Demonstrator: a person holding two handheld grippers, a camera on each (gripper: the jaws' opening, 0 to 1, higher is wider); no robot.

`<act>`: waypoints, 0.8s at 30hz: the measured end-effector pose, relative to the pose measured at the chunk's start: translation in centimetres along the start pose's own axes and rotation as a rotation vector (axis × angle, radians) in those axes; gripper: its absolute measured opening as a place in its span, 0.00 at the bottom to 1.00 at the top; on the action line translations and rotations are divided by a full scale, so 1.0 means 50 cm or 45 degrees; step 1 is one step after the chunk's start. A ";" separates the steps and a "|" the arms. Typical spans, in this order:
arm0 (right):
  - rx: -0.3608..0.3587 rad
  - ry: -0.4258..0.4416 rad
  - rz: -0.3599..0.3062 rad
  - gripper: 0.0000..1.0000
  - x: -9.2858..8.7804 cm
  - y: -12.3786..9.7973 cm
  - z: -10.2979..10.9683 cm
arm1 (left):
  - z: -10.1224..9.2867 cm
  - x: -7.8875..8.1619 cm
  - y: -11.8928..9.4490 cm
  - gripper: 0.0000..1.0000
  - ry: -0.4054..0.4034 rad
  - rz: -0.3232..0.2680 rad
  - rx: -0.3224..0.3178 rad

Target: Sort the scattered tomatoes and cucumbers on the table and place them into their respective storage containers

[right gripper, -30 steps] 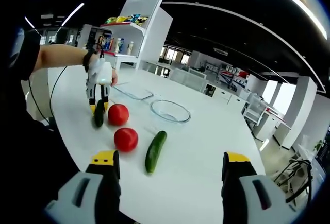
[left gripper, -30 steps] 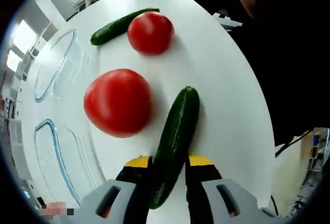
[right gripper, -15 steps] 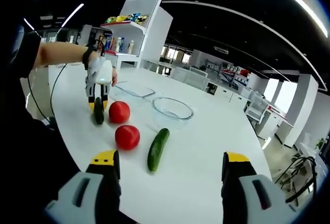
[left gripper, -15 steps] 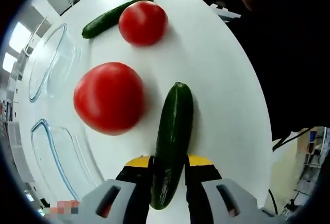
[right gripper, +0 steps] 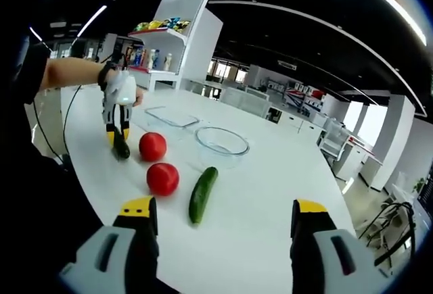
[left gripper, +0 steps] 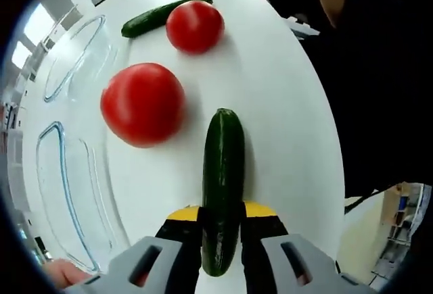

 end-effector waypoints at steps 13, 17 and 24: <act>0.014 -0.009 -0.008 0.78 0.010 0.001 0.008 | 0.042 0.028 -0.138 0.20 -0.012 -0.065 0.148; 0.013 -0.017 -0.004 0.78 0.011 -0.001 0.007 | 0.072 0.040 -0.184 0.20 -0.030 -0.052 0.245; 0.013 -0.015 0.004 0.78 0.007 0.001 0.005 | 0.166 0.039 -0.237 0.21 -0.091 -0.028 0.345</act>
Point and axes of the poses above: the point that each gripper's makers call its tool centre point, and the gripper's own axes: y roughly forward along the fingers, z roughly to its left, x roughly out of its top, the point moved 8 cm from there along -y, roughly backward along the fingers, and after that the axes turned 5 degrees about -z, right-handed, at the moved point
